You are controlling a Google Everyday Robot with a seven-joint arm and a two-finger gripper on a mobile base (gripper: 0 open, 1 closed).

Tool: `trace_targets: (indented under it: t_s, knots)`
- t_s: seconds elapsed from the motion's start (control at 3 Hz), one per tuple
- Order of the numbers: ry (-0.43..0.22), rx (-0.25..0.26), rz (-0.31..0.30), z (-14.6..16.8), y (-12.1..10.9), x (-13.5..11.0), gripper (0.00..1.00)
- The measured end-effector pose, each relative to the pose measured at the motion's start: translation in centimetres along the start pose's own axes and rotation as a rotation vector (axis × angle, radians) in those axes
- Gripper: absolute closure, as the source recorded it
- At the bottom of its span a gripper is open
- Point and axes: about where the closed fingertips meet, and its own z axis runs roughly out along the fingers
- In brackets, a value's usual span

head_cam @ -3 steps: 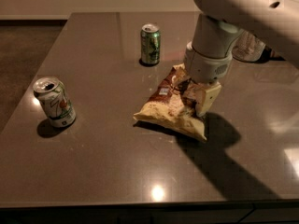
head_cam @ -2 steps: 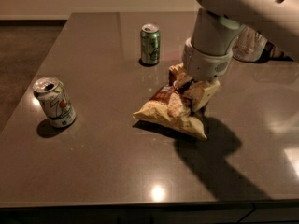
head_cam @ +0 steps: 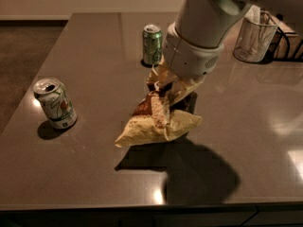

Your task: Move brown chip bag near 7up can

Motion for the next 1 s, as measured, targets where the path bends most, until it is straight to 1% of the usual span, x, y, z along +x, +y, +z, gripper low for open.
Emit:
trace_targets:
  t_s: [0.33,0.67,1.0]
  knots:
    - [-0.050,0.024,-0.045,-0.4,-1.1,-3.7,1.00]
    - [-0.087,0.043,-0.068,-0.2,-2.8,-6.7,1.00]
    - [-0.100,0.046,-0.071,1.1,-4.2,-8.5,1.00]
